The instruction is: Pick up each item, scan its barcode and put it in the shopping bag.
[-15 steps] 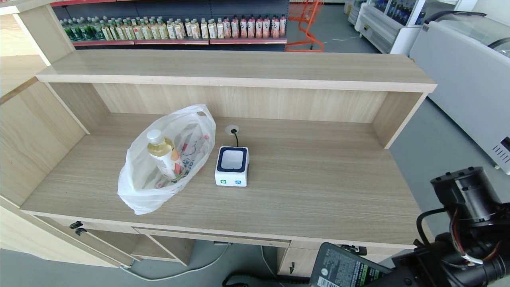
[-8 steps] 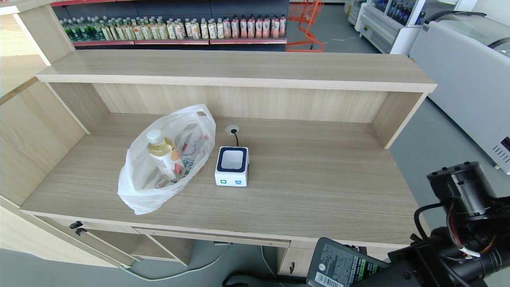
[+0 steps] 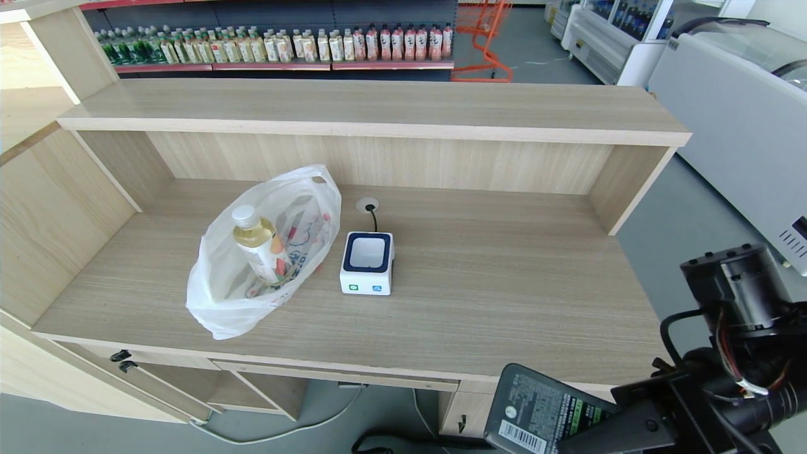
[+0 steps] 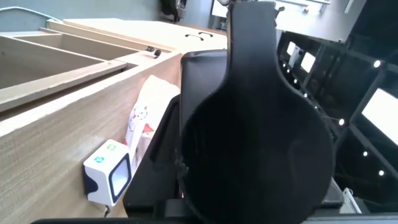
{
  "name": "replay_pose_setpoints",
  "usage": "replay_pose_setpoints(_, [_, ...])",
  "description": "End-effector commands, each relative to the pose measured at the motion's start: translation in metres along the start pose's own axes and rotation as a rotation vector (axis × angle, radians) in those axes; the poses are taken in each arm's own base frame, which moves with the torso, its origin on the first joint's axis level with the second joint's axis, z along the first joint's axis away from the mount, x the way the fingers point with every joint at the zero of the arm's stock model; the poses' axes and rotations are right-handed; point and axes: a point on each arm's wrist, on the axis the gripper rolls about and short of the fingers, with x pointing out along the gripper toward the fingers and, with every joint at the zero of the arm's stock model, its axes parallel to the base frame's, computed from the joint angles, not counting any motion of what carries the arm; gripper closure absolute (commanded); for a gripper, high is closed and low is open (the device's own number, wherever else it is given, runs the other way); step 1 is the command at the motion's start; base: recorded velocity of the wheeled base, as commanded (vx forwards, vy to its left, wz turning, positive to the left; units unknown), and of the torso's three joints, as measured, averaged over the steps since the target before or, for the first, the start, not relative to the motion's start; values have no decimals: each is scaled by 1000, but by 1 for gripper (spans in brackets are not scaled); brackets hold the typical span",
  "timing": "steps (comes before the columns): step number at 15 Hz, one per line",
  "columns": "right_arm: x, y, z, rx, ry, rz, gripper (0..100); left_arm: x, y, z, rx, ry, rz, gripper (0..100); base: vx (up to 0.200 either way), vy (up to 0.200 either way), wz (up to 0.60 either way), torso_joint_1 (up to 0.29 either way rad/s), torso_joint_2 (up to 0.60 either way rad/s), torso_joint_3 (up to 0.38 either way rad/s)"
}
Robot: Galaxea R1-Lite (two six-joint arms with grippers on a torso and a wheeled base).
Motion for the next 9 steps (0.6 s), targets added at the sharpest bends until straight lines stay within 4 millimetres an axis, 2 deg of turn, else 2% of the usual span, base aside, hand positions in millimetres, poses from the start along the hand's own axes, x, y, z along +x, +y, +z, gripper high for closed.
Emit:
replay_pose_setpoints(1, [-1, -2, -1, -97, 7, -3, 100, 0, 0, 0, 0, 2, 1, 0, 0, 0, 0, 0, 0, 0])
replay_pose_setpoints(9, [-4, -12, -5, -160, 29, -25, 100, 0, 0, 0, 0, 2, 1, 0, 0, 0, 0, 0, 0, 0])
